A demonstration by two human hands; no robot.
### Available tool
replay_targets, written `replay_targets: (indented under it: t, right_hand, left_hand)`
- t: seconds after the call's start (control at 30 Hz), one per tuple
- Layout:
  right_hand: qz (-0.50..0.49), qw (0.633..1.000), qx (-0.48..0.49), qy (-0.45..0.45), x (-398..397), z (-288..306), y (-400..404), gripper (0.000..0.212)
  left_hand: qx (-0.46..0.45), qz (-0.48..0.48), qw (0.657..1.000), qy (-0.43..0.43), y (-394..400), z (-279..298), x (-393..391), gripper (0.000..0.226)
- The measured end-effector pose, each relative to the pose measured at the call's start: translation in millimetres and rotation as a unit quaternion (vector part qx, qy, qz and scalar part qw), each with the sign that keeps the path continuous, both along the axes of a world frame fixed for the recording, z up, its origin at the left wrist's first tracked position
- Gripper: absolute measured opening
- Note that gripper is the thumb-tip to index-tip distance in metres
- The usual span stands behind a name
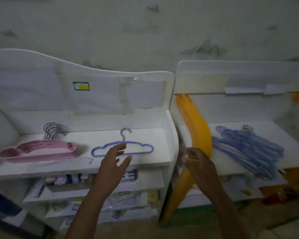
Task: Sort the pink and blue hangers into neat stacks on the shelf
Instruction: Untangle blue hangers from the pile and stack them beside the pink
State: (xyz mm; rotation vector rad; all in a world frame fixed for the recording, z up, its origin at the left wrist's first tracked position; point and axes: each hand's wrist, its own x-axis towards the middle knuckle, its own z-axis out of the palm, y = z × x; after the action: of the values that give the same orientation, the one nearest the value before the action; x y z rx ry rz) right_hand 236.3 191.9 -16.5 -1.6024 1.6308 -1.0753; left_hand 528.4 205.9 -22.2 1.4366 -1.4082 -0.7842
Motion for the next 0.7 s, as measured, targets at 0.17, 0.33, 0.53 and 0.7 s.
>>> replay_targets:
  t: [0.17, 0.33, 0.53, 0.7]
  right_hand:
    - [-0.031, 0.999, -0.007, 0.02, -67, -5, 60, 0.039]
    - [-0.093, 0.995, 0.008, 0.035, -136, -1, 105, 0.037]
    - [-0.17, 0.985, 0.016, 0.024, -210, -4, 132, 0.037]
    - [-0.216, 0.975, 0.03, 0.038, -262, -12, 126, 0.039]
  left_hand:
    - [0.014, -0.036, 0.999, 0.015, 43, 1, -61, 0.04]
    - [0.017, -0.088, 0.996, -0.009, 56, 6, -122, 0.045]
    - [-0.01, -0.146, 0.989, -0.037, 44, 19, -200, 0.043]
    - [0.003, -0.194, 0.981, -0.009, 15, 19, -263, 0.041]
